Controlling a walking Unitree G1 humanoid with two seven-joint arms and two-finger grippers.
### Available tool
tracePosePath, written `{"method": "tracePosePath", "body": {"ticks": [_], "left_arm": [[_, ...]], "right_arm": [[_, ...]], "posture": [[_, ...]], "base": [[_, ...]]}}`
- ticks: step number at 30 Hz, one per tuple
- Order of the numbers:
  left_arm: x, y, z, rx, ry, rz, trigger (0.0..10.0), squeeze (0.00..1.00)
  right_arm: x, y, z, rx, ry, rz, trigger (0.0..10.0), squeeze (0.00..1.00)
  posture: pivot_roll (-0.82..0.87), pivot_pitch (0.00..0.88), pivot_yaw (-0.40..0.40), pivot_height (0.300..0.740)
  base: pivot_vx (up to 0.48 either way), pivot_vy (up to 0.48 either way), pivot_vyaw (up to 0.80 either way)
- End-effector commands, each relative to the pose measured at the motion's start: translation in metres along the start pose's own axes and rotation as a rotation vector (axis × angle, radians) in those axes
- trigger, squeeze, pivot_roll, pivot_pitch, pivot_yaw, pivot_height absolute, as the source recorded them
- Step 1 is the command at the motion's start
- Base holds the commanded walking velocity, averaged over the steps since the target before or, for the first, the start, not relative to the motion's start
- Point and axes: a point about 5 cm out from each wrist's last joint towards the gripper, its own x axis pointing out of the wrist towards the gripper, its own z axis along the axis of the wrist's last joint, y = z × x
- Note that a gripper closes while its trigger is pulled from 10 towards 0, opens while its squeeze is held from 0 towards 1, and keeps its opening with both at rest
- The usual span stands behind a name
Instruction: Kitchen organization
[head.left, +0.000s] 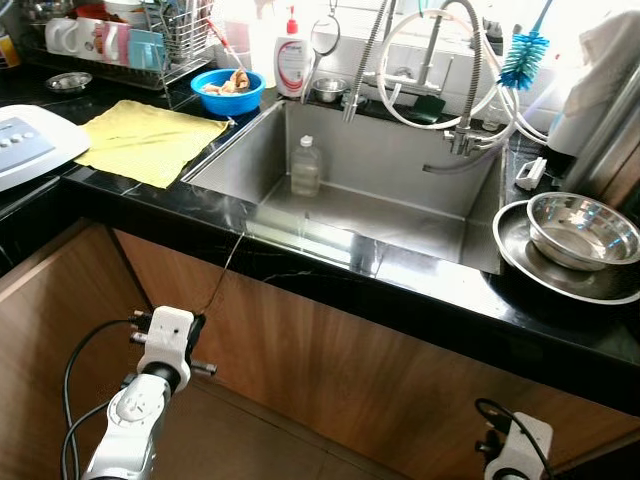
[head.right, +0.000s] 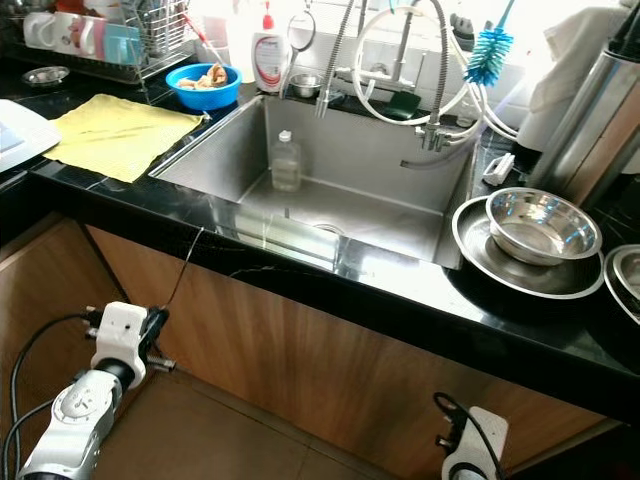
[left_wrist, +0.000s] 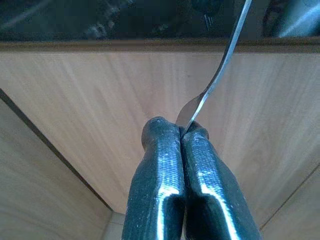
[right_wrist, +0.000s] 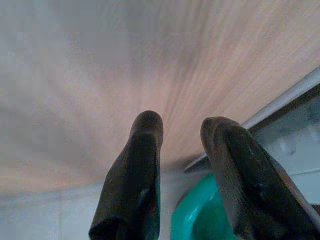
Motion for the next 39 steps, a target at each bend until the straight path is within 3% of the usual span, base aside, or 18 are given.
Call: {"method": "tracePosePath", "body": {"ticks": [1, 2, 3, 5, 6, 7, 9, 13, 15, 20, 24, 26, 29, 31, 34, 35, 37, 39], "left_arm": [[0.002, -0.003, -0.002, -0.008, 0.011, -0.003, 10.0, 0.0], [0.002, -0.003, -0.002, -0.01, 0.01, -0.002, 10.0, 0.0], [0.004, -0.004, -0.001, -0.013, 0.008, 0.0, 10.0, 0.0], [0.004, -0.004, -0.001, -0.017, 0.005, 0.003, 10.0, 0.0], [0.005, -0.004, 0.0, -0.017, 0.005, 0.004, 10.0, 0.0], [0.005, -0.005, 0.0, -0.017, 0.004, 0.003, 10.0, 0.0], [0.005, -0.005, 0.0, -0.017, 0.003, 0.003, 10.0, 0.0], [0.007, -0.002, 0.0, -0.01, 0.003, 0.0, 10.0, 0.0], [0.008, -0.002, 0.001, -0.008, 0.001, 0.0, 10.0, 0.0], [0.016, 0.003, 0.015, -0.043, -0.046, 0.043, 10.0, 0.0], [0.025, 0.005, 0.036, -0.041, -0.12, 0.067, 10.0, 0.0], [0.036, 0.015, 0.065, -0.051, -0.22, 0.13, 10.0, 0.0], [0.043, 0.019, 0.089, -0.057, -0.3, 0.162, 10.0, 0.0], [0.043, 0.019, 0.092, -0.064, -0.309, 0.167, 10.0, 0.0], [0.044, 0.012, 0.117, -0.056, -0.399, 0.138, 10.0, 0.0], [0.044, 0.012, 0.117, -0.056, -0.399, 0.138, 10.0, 0.0], [0.047, -0.002, 0.135, -0.08, -0.458, 0.088, 10.0, 0.0], [0.049, -0.009, 0.141, -0.09, -0.473, 0.067, 10.0, 0.0]], "right_arm": [[0.002, 0.0, 0.007, 0.008, -0.038, 0.003, 10.0, 0.0], [0.002, 0.0, 0.008, 0.006, -0.044, 0.012, 10.0, 0.0], [-0.021, -0.012, 0.001, 0.016, -0.21, 0.043, 10.0, 0.0], [-0.089, -0.034, 0.013, 0.013, -0.459, 0.067, 10.0, 0.0], [-0.109, -0.038, 0.022, 0.021, -0.517, 0.075, 10.0, 0.0], [-0.115, -0.036, 0.026, 0.024, -0.529, 0.089, 10.0, 0.0], [-0.117, -0.034, 0.028, 0.03, -0.536, 0.102, 10.0, 0.0], [-0.132, -0.021, 0.056, 0.013, -0.587, 0.291, 10.0, 0.0], [-0.134, -0.019, 0.06, 0.01, -0.601, 0.317, 10.0, 0.0], [-0.138, -0.03, 0.097, -0.033, -0.7, 0.205, 10.0, 0.0], [-0.137, -0.034, 0.124, -0.026, -0.746, 0.159, 10.0, 0.0], [-0.129, -0.029, 0.146, -0.016, -0.79, 0.172, 10.0, 0.0], [-0.126, -0.024, 0.163, -0.016, -0.836, 0.19, 10.0, 0.0], [-0.125, -0.024, 0.165, -0.014, -0.842, 0.194, 10.0, 0.0], [-0.122, -0.018, 0.175, -0.05, -0.863, 0.2, 10.0, 0.0], [-0.122, -0.018, 0.175, -0.05, -0.863, 0.2, 10.0, 0.0], [-0.112, -0.009, 0.185, -0.069, -0.854, 0.197, 10.0, 0.0], [-0.108, -0.004, 0.19, -0.061, -0.861, 0.205, 10.0, 0.0]], "posture": [[-0.08, 0.0, -0.035, 0.719], [-0.08, 0.0, -0.036, 0.719], [-0.08, 0.0, -0.037, 0.719], [-0.07, 0.0, -0.037, 0.719], [-0.07, 0.0, -0.034, 0.719], [-0.07, 0.0, -0.033, 0.719], [-0.07, 0.0, -0.028, 0.719], [-0.08, 0.0, -0.02, 0.719], [-0.08, 0.0, -0.018, 0.719], [-0.07, 0.0, -0.024, 0.719], [-0.05, 0.0, -0.033, 0.719], [-0.03, 0.0, -0.054, 0.719], [-0.02, 0.0, -0.064, 0.719], [-0.02, 0.0, -0.064, 0.719], [0.0, 0.0, -0.066, 0.719], [0.0, 0.0, -0.066, 0.719], [0.01, 0.0, -0.055, 0.719], [0.01, 0.0, -0.049, 0.719]], "base": [[0.0, 0.0, 0.0], [0.0, 0.0, 0.0], [0.0, 0.0, 0.0], [0.0, 0.0, 0.0], [0.0, 0.0, 0.0], [0.0, 0.0, 0.0], [0.0, 0.0, 0.0], [0.0, 0.0, 0.0], [0.0, 0.0, 0.0], [0.0, 0.0, 0.0], [0.0, 0.0, 0.0], [0.0, 0.0, 0.0], [0.0, 0.0, 0.0], [0.0, 0.0, 0.0], [0.0, 0.0, 0.0], [0.0, 0.0, 0.0], [0.0, 0.0, 0.0], [0.0, 0.0, 0.0]]}}
